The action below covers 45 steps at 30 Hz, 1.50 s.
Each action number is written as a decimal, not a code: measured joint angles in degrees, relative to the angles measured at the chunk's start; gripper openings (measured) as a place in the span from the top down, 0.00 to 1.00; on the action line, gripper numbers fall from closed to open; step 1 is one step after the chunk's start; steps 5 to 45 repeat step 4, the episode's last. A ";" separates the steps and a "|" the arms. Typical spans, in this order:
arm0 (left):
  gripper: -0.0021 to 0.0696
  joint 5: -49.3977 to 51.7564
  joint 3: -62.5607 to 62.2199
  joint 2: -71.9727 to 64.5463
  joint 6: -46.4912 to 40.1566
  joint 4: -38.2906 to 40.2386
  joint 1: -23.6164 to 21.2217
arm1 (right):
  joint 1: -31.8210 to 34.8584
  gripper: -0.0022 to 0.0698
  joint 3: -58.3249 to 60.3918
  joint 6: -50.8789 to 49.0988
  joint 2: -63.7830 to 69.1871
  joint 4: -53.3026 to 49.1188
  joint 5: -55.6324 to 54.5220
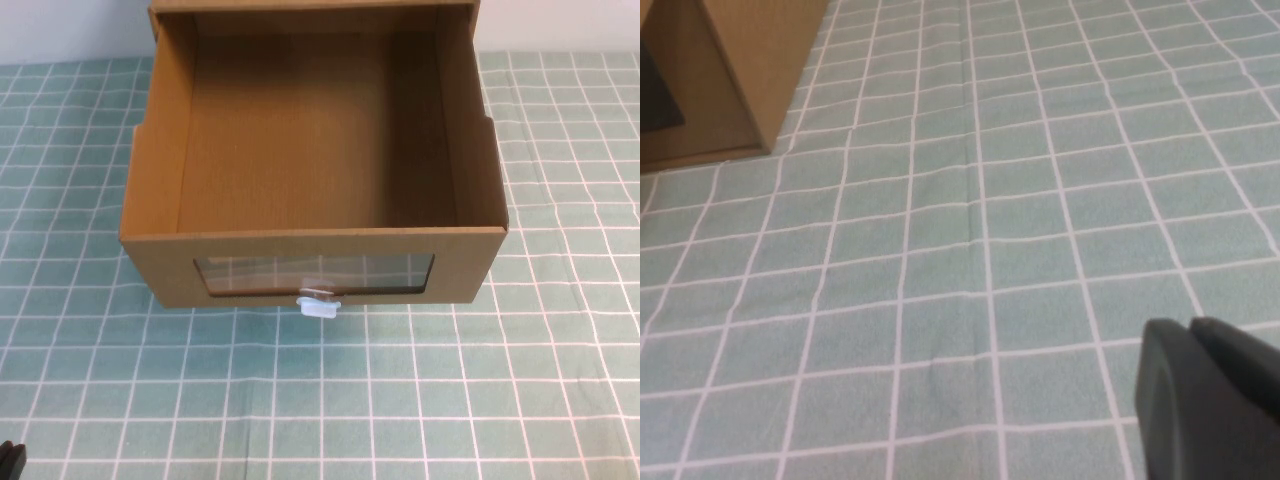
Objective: Open the shoe box
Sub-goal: 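Pull the top drawer of the cardboard box fully open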
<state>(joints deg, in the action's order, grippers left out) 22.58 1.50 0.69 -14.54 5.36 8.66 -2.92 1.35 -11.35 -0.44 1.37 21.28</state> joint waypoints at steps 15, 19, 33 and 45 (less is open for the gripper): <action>0.98 0.00 0.00 0.00 0.00 0.00 0.00 | 0.00 0.99 0.00 0.00 0.00 0.00 0.00; 0.98 0.00 0.00 0.00 0.00 0.00 0.00 | 0.00 0.99 0.00 0.00 0.00 0.00 0.00; 0.98 0.00 0.00 0.00 0.00 0.00 0.00 | 0.00 0.99 0.00 0.00 0.00 0.00 0.00; 0.98 0.00 0.00 0.00 0.00 0.00 0.00 | 0.00 0.99 0.00 0.00 0.00 0.00 0.00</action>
